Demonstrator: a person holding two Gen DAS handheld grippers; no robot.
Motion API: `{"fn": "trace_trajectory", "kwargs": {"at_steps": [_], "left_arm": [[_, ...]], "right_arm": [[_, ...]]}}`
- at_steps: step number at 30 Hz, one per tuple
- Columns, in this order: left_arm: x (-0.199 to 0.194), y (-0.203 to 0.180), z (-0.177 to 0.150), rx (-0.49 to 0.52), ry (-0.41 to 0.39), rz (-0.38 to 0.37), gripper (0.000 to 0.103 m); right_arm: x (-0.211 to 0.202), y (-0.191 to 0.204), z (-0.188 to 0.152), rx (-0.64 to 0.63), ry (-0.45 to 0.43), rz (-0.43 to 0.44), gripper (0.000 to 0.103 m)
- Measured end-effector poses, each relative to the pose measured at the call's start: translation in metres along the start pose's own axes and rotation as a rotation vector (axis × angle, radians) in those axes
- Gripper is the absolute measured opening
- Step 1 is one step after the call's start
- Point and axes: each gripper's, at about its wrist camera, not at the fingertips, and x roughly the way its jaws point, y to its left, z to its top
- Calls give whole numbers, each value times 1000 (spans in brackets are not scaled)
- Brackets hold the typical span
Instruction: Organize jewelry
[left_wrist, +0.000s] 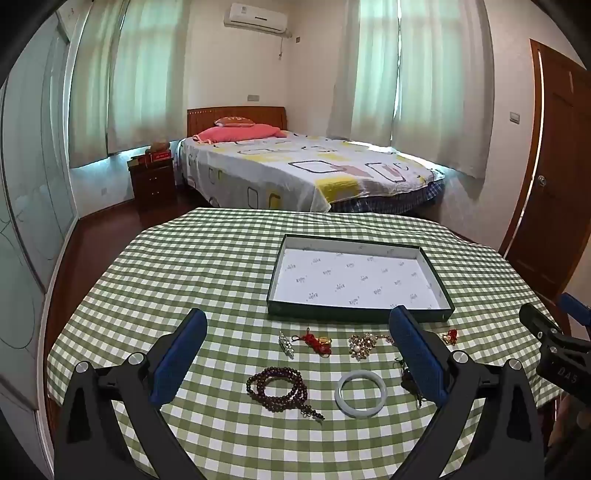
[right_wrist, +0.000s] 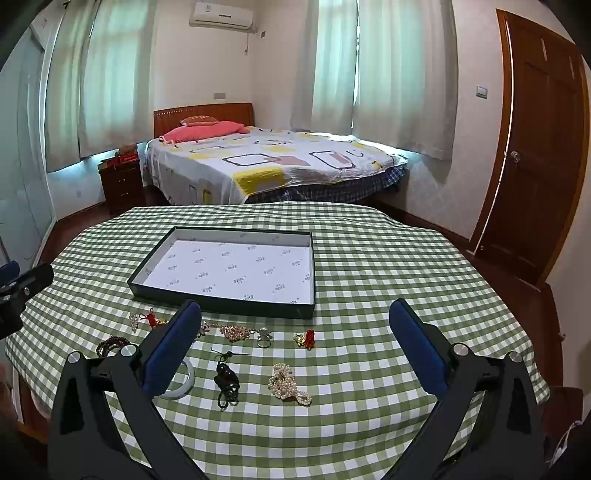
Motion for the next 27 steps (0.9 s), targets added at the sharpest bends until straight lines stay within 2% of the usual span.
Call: {"fn": "trace_trajectory", "kwargs": {"at_steps": [8,10,27], "left_arm": [[-5,-4,0,19,-19,4,96],[-3,3,-4,1,-1,2,96],[-4,1,0,1,-2,12,96]], "right_arm": [[0,-1,0,12,-7,9,99],[1,-1,0,13,-9,9,99],[-5,-2,2,15,-15,5,99]]}}
